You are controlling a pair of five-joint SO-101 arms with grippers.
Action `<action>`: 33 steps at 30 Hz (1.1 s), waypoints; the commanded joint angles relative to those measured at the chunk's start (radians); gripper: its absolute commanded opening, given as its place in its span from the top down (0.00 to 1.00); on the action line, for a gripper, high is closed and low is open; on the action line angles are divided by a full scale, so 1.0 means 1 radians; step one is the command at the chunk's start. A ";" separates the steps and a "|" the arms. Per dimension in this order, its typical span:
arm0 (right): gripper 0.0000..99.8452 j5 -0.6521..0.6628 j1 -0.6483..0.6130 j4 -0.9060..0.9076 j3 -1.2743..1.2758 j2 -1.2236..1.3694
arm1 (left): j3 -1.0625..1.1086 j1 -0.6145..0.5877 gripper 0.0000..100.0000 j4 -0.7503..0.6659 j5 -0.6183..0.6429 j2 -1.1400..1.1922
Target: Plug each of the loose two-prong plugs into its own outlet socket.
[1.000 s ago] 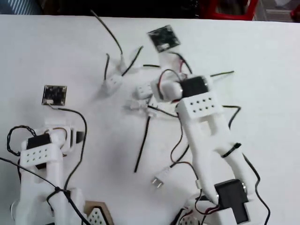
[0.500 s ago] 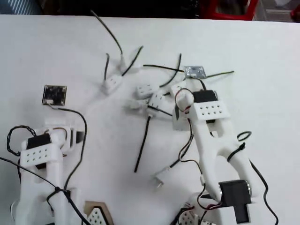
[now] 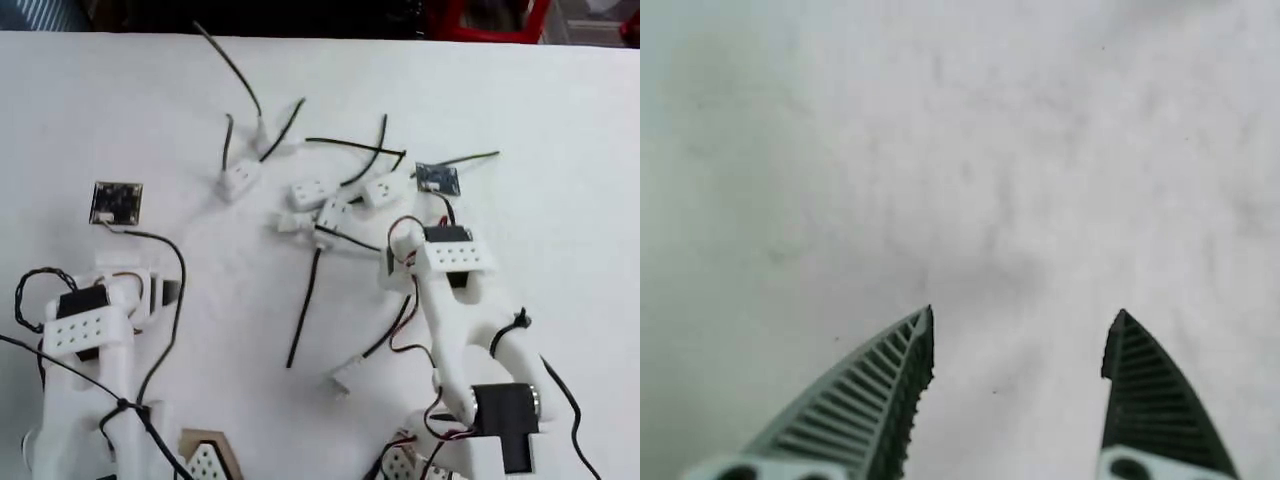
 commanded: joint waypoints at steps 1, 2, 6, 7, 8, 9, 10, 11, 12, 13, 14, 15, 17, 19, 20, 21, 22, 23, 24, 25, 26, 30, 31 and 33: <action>0.82 -0.025 -0.036 -0.018 -0.021 0.062 | 0.002 -0.007 0.73 -0.018 0.005 -0.035; 0.82 -0.025 -0.036 -0.016 -0.034 0.091 | 0.002 -0.007 0.73 -0.018 0.005 -0.035; 0.86 -0.026 -0.021 -0.012 -0.080 0.176 | 0.003 -0.007 0.73 -0.018 0.005 -0.035; 0.90 -0.026 -0.013 -0.013 -0.087 0.185 | 0.003 -0.007 0.73 -0.018 0.005 -0.035; 0.94 -0.025 -0.012 -0.016 -0.094 0.188 | 0.003 -0.007 0.73 -0.018 0.005 -0.035; 0.99 -0.023 -0.008 -0.013 -0.101 0.188 | 0.003 -0.007 0.73 -0.018 0.005 -0.035; 0.98 -0.023 -0.005 -0.008 -0.104 0.186 | 0.003 -0.007 0.73 -0.018 0.005 -0.033; 0.97 -0.023 -0.002 0.001 -0.109 0.182 | 0.003 -0.007 0.73 -0.018 0.005 -0.033; 0.97 -0.018 -0.001 0.005 -0.109 0.170 | 0.003 -0.007 0.73 -0.018 0.005 -0.033; 0.99 -0.017 -0.001 0.007 -0.109 0.151 | 0.003 -0.007 0.73 -0.018 0.005 -0.033; 0.98 -0.017 -0.002 0.010 -0.109 0.125 | 0.003 -0.007 0.73 -0.018 0.005 -0.033; 0.98 -0.017 -0.005 0.010 -0.109 0.094 | 0.003 -0.007 0.73 -0.018 0.005 -0.033; 0.98 -0.015 -0.010 0.010 -0.110 0.021 | 0.003 -0.007 0.73 -0.018 0.005 -0.033; 0.98 0.012 -0.012 0.012 -0.135 -0.045 | 0.003 -0.007 0.73 -0.018 0.005 -0.033; 0.98 0.034 -0.013 0.012 -0.153 -0.074 | 0.003 -0.007 0.73 -0.018 0.005 -0.033; 0.98 0.049 -0.013 0.012 -0.170 -0.094 | 0.003 -0.007 0.73 -0.018 0.005 -0.033; 0.98 0.063 -0.015 0.012 -0.192 -0.107 | 0.003 -0.005 0.73 -0.018 0.005 -0.033; 0.98 0.071 -0.015 0.012 -0.215 -0.108 | 0.003 -0.005 0.73 -0.018 0.005 -0.033; 0.98 0.078 -0.015 0.007 -0.241 -0.108 | 0.003 -0.005 0.73 -0.018 0.005 -0.033; 0.98 0.092 -0.015 0.004 -0.265 -0.108 | 0.003 -0.005 0.73 -0.018 0.005 -0.033; 0.98 0.110 -0.015 0.004 -0.292 -0.102 | 0.003 -0.005 0.73 -0.018 0.005 -0.033; 0.98 0.163 -0.008 -0.004 -0.427 -0.021 | 0.003 -0.005 0.73 -0.018 0.005 -0.033; 0.98 0.173 -0.007 -0.019 -0.462 0.012 | 0.003 -0.005 0.73 -0.018 0.005 -0.031; 0.98 0.198 -0.004 -0.036 -0.535 0.085 | 0.003 -0.005 0.73 -0.018 0.005 -0.031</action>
